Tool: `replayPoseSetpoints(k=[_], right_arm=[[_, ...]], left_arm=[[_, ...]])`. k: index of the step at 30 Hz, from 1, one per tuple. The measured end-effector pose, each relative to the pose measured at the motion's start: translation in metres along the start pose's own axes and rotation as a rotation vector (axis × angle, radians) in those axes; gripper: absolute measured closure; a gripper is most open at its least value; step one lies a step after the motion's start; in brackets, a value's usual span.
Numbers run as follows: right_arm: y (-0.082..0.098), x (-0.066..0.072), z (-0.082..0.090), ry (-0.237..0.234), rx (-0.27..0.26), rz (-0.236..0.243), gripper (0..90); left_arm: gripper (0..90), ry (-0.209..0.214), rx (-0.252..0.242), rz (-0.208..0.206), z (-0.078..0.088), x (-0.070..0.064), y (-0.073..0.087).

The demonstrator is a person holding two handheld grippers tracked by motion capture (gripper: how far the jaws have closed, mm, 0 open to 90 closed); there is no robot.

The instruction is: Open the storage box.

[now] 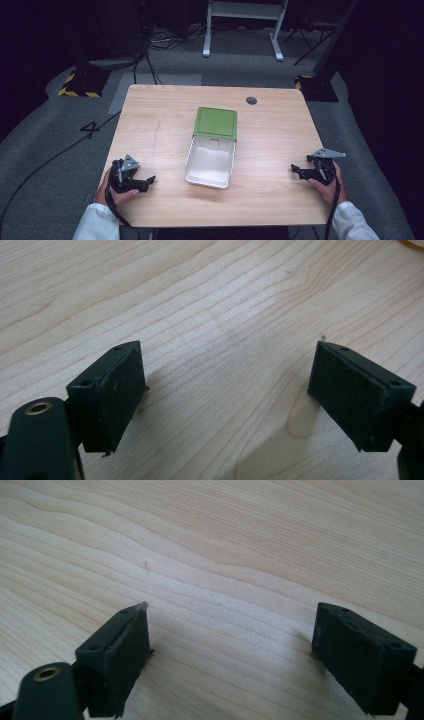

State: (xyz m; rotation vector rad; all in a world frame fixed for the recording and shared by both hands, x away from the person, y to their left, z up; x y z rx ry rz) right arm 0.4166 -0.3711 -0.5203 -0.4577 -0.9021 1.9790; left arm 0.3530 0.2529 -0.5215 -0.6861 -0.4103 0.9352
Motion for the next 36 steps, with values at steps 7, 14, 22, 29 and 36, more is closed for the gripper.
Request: replayPoseSetpoints(k=[7,14,22,29,36], right_arm=[[0.0000,0.0000,0.0000,0.000,0.000,0.000,15.6],[0.0000,0.0001,0.0000,0.000,0.000,0.001,15.6],[0.0000,0.0000,0.0000,0.000,0.000,0.001,15.5],[0.0000,0.0001,0.0000,0.000,0.000,0.000,15.5],[0.0000,0.0000,0.0000,0.000,0.000,0.001,15.5]], left_arm=[[15.0,-0.007,-0.002,0.011,-0.0005,-0.0011,-0.0003],[15.0,-0.007,0.000,0.010,-0.0004,-0.0010,-0.0003],[15.0,-0.007,0.000,0.010,-0.0005,-0.0010,-0.0004],[15.0,-0.006,0.002,0.011,-0.0005,-0.0010,-0.0005],[15.0,-0.006,0.002,0.011,-0.0005,-0.0010,-0.0006]])
Point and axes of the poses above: each handheld gripper's, and its own axes: z roughly backward along the jaws, y roughly out of its underside, x roughly to its left, the point moved 2 cm from there along -z, roughly forward along the jaws, and after that the axes turned 3 degrees about -y, right-handed, at the moved point
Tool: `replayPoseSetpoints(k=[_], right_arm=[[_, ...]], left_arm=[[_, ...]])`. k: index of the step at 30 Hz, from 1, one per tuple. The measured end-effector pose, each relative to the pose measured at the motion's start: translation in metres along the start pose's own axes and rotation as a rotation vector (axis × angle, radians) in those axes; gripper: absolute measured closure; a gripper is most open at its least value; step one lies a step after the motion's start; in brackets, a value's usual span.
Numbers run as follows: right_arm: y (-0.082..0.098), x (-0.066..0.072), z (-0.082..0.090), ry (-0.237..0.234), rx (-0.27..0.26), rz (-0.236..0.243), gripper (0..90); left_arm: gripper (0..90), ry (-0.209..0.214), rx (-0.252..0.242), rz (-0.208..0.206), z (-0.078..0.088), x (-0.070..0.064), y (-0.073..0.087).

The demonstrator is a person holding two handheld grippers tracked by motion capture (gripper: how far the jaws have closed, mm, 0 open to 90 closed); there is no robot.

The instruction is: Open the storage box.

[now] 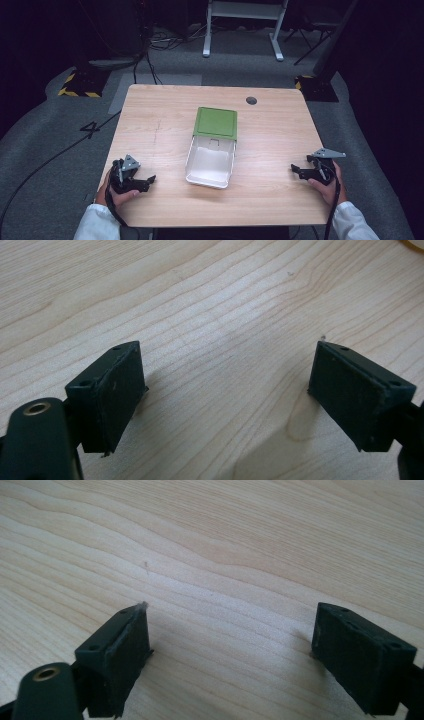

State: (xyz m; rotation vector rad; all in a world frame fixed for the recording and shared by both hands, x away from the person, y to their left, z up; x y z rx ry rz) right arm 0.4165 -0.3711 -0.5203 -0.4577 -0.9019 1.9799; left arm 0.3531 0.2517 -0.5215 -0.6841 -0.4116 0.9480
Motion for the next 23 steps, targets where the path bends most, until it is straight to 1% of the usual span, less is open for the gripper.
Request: replayPoseSetpoints(k=[23], right_arm=[[0.0000,0.0000,0.0000,0.000,0.000,0.000,15.6]], left_arm=[[15.0,-0.006,-0.001,0.001,-0.0006,0.0004,-0.0008]])
Point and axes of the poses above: each handheld gripper's, and its own axes: z roughly backward along the jaws, y roughly out of its underside, x roughly to its left, the point moved 2 cm from there along -z, roughly forward along the jaws, and after that the axes turned 3 degrees about -y, right-handed, at the moved point
